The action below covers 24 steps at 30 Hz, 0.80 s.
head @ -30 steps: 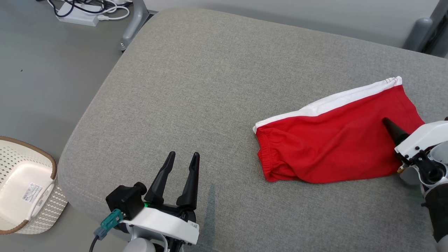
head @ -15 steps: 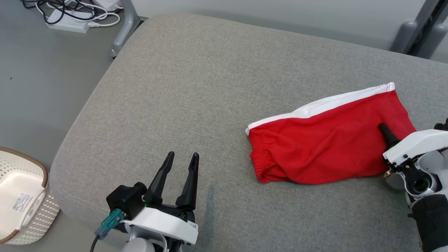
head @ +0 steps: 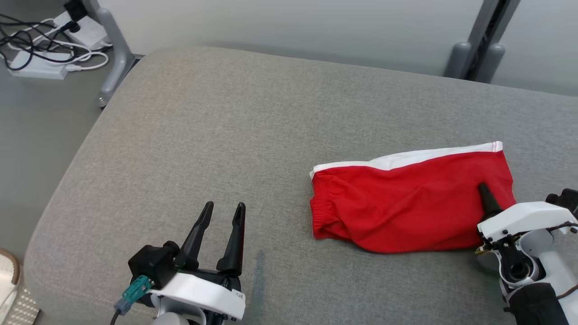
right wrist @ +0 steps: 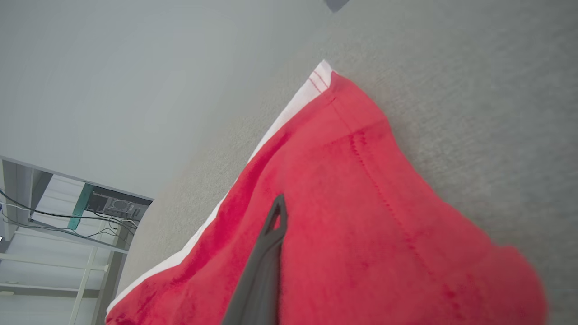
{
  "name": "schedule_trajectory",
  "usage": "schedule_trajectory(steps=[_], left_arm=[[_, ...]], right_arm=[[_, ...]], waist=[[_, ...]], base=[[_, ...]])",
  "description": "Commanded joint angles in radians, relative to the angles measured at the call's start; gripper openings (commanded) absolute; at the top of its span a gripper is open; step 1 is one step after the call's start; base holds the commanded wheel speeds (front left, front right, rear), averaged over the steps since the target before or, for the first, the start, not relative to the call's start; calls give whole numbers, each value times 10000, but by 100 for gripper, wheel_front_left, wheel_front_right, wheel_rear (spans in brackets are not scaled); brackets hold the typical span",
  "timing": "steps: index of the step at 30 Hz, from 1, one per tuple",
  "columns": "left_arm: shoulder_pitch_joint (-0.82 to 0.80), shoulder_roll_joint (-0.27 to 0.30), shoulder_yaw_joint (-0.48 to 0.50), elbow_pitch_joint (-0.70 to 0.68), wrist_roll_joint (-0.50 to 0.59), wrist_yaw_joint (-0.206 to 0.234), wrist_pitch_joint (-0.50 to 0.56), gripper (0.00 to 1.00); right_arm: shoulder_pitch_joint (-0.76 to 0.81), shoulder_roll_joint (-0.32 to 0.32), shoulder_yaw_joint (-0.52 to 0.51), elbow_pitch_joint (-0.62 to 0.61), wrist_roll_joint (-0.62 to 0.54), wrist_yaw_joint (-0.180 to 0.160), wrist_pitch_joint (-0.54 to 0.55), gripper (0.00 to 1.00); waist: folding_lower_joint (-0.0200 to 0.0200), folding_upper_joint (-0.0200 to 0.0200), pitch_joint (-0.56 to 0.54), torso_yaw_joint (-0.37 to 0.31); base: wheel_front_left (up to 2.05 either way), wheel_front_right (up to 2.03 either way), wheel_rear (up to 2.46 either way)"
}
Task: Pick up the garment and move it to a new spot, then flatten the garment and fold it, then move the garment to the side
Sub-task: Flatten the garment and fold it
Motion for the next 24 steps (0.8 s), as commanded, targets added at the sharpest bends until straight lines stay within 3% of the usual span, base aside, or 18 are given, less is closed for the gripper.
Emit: schedule_trajectory(steps=[1,14,24], left_arm=[[56,41,85,24,115,-67,-44,100],[252,40,352,81,341,-203,-44,100],[98,41,278,54,-9,-266,-43,100]], right_arm=[[140,11,-46,-45,-8,-5,-131,0],[833,485,-1118,509,-653,-5,-1162,0],[213,229,-1133,1945,-2679,-5,-1929,0]], waist=[[0,0,-201,-315],[0,0,-543,-1217],[0,0,-519,-1085]], base=[[0,0,0],[0,0,0],[0,0,0]])
